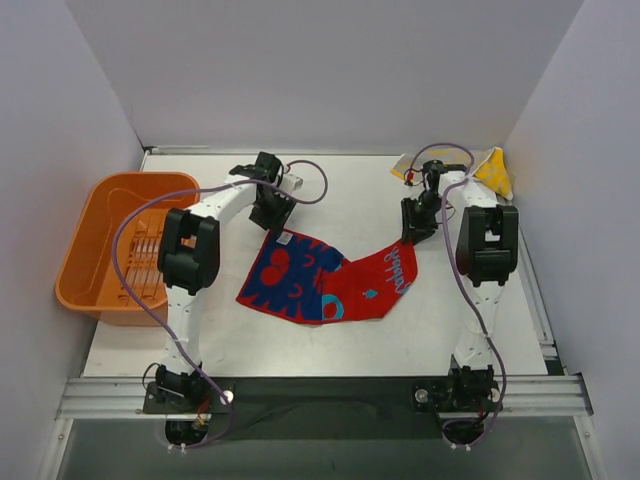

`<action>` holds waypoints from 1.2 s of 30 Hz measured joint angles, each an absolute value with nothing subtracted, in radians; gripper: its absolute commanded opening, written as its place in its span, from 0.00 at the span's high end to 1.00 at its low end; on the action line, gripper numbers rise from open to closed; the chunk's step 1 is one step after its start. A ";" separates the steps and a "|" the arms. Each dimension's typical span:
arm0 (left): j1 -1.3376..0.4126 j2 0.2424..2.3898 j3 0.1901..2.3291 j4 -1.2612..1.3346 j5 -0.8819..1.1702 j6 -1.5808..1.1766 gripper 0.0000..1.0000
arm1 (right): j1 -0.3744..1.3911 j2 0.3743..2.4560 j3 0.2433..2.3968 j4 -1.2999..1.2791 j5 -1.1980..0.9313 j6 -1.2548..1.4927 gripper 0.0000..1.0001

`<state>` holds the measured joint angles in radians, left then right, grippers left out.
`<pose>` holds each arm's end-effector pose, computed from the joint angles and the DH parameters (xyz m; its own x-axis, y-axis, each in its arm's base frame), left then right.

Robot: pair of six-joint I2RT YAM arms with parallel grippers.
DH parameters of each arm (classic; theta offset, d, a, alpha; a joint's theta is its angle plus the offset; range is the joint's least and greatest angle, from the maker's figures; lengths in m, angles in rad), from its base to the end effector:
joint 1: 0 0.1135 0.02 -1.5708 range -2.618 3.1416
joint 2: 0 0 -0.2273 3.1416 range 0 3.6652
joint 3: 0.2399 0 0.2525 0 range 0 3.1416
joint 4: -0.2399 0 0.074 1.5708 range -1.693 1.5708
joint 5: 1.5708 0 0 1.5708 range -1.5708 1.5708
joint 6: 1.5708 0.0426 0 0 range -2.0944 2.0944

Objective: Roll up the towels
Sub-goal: Flatten the towel

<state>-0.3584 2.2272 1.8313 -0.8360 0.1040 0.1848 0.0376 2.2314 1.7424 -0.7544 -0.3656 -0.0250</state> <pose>0.4169 -0.1609 0.1446 -0.7981 0.4941 -0.3448 0.5370 0.8428 -0.0352 0.4399 0.0318 0.1230 -0.9422 -0.0588 -0.3299 -0.1736 0.9278 0.3304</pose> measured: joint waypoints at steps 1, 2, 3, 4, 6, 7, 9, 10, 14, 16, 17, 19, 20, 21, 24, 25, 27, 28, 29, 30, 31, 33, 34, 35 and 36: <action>-0.358 2.227 1.831 -0.834 0.103 0.184 0.42 | 0.044 2.231 1.740 -0.753 -0.362 -0.027 0.79; -0.358 2.227 1.829 -0.833 0.101 0.183 0.42 | 0.051 2.231 1.736 -0.749 -0.360 -0.027 0.89; -0.358 2.227 1.825 -0.831 0.099 0.183 0.42 | 0.057 2.231 1.732 -0.748 -0.357 -0.028 0.94; -0.358 2.227 1.823 -0.830 0.096 0.183 0.43 | 0.061 2.231 1.726 -0.746 -0.356 -0.027 0.98; -0.359 2.228 1.818 -0.826 0.089 0.180 0.44 | 0.060 2.231 1.722 -0.745 -0.358 -0.027 1.00; -0.359 2.228 1.818 -0.826 0.086 0.178 0.44 | 0.058 2.229 1.719 -0.743 -0.361 -0.027 1.00; -0.359 2.228 1.814 -0.820 0.084 0.175 0.45 | 0.054 2.222 1.708 -0.739 -0.368 -0.028 1.00; -0.359 2.228 1.814 -0.818 0.084 0.173 0.46 | 0.051 2.218 1.701 -0.738 -0.371 -0.030 1.00; -0.359 2.228 1.813 -0.802 0.089 0.164 0.46 | 0.038 2.197 1.665 -0.736 -0.381 -0.046 1.00; -0.359 2.228 1.813 -0.791 0.098 0.161 0.46 | 0.032 2.185 1.645 -0.736 -0.383 -0.057 1.00; -0.358 2.228 1.813 -0.783 0.105 0.159 0.46 | 0.032 2.180 1.637 -0.736 -0.383 -0.061 1.00; -0.358 2.228 1.814 -0.772 0.114 0.156 0.46 | 0.030 2.168 1.622 -0.736 -0.384 -0.071 1.00; -0.358 2.228 1.814 -0.767 0.118 0.153 0.46 | 0.028 2.163 1.617 -0.736 -0.384 -0.075 1.00; -0.358 2.228 1.815 -0.763 0.120 0.150 0.46 | 0.027 2.158 1.613 -0.736 -0.385 -0.080 1.00; -0.358 2.234 1.823 -0.757 0.120 0.141 0.46 | 0.027 2.144 1.610 -0.736 -0.387 -0.086 1.00; -0.358 2.241 1.829 -0.754 0.120 0.139 0.46 | 0.025 2.140 1.609 -0.736 -0.387 -0.088 1.00; -0.358 2.256 1.834 -0.744 0.115 0.137 0.48 | 0.022 2.131 1.603 -0.733 -0.387 -0.093 1.00; -0.358 2.264 1.834 -0.742 0.110 0.138 0.49 | 0.020 2.125 1.599 -0.732 -0.387 -0.096 1.00; -0.358 2.266 1.837 -0.738 0.107 0.137 0.50 | 0.020 2.119 1.594 -0.731 -0.387 -0.099 1.00; -0.358 2.267 1.837 -0.733 0.106 0.137 0.52 | 0.019 2.114 1.590 -0.730 -0.387 -0.103 1.00; -0.358 2.268 1.837 -0.731 0.104 0.137 0.56 | 0.018 2.109 1.587 -0.730 -0.388 -0.106 1.00; -0.358 2.268 1.837 -0.728 0.101 0.135 0.65 | 0.015 2.099 1.579 -0.729 -0.393 -0.112 1.00; -0.358 2.268 1.835 -0.725 0.100 0.135 0.74 | 0.013 2.094 1.577 -0.730 -0.395 -0.116 1.00; -0.358 2.268 1.832 -0.722 0.097 0.133 0.80 | 0.012 2.088 1.575 -0.728 -0.395 -0.123 1.00; -0.357 2.267 1.830 -0.718 0.097 0.133 0.85 | 0.012 2.082 1.571 -0.728 -0.396 -0.131 1.00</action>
<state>-0.3569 2.2673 1.8301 -0.7177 0.0967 0.1333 0.0116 2.0823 1.5707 -0.7277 -0.3962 -0.1314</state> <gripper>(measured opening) 0.252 0.046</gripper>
